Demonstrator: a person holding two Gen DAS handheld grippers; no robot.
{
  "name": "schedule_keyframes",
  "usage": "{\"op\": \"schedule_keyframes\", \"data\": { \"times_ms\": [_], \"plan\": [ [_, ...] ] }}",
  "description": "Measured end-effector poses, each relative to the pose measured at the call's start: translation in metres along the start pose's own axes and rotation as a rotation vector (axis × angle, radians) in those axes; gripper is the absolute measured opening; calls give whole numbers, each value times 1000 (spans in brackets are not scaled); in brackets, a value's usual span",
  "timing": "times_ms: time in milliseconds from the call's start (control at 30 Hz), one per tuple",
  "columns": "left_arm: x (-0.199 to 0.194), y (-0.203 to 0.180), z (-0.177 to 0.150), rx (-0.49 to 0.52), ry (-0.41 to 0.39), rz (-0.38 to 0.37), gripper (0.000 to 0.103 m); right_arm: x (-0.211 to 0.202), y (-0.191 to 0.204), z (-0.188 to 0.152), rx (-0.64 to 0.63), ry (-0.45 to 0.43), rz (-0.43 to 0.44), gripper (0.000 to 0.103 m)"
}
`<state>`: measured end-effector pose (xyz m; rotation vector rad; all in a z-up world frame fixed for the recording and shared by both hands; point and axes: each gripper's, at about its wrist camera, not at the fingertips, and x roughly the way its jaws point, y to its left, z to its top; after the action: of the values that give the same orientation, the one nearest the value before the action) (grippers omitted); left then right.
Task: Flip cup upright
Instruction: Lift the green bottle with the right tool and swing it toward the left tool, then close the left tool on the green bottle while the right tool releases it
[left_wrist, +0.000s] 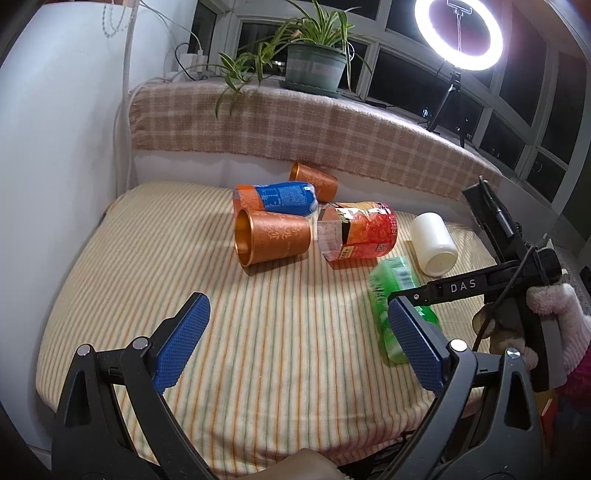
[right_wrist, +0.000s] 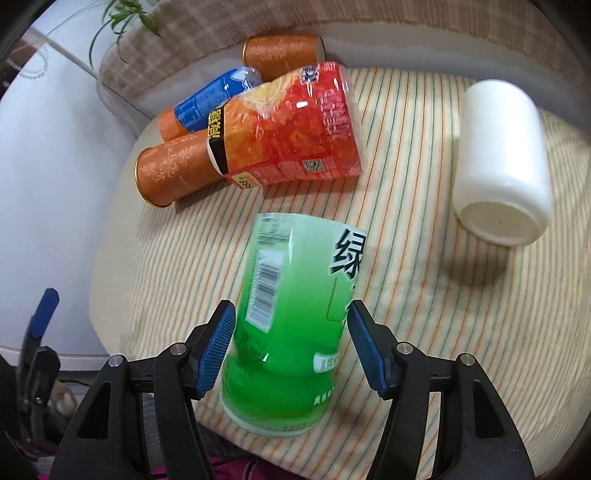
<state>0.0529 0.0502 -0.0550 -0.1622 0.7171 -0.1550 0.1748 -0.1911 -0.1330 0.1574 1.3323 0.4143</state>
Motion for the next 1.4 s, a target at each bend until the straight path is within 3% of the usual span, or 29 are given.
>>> {"op": "schedule_keyframes", "data": {
  "times_ms": [233,400,633,767,1000,1400],
  "plan": [
    [17,-4,5,-32,62,-48,99,-14,-11,-13,40,-77,46,67],
    [42,-9,12,-85,155,-140,99,-39,-20,-33,51,-174,27,66],
    [106,-28,23,-207,370,-323,99,-72,-30,-77,79,-303,-22,66],
    [140,-38,24,-279,471,-379,99,-86,-38,-95,120,-355,-41,66],
    [174,-57,23,-276,533,-355,99,-101,-60,-113,189,-390,-45,66],
    [203,-83,21,-188,594,-289,75,-102,-83,-126,263,-404,-35,66]
  ]
}}
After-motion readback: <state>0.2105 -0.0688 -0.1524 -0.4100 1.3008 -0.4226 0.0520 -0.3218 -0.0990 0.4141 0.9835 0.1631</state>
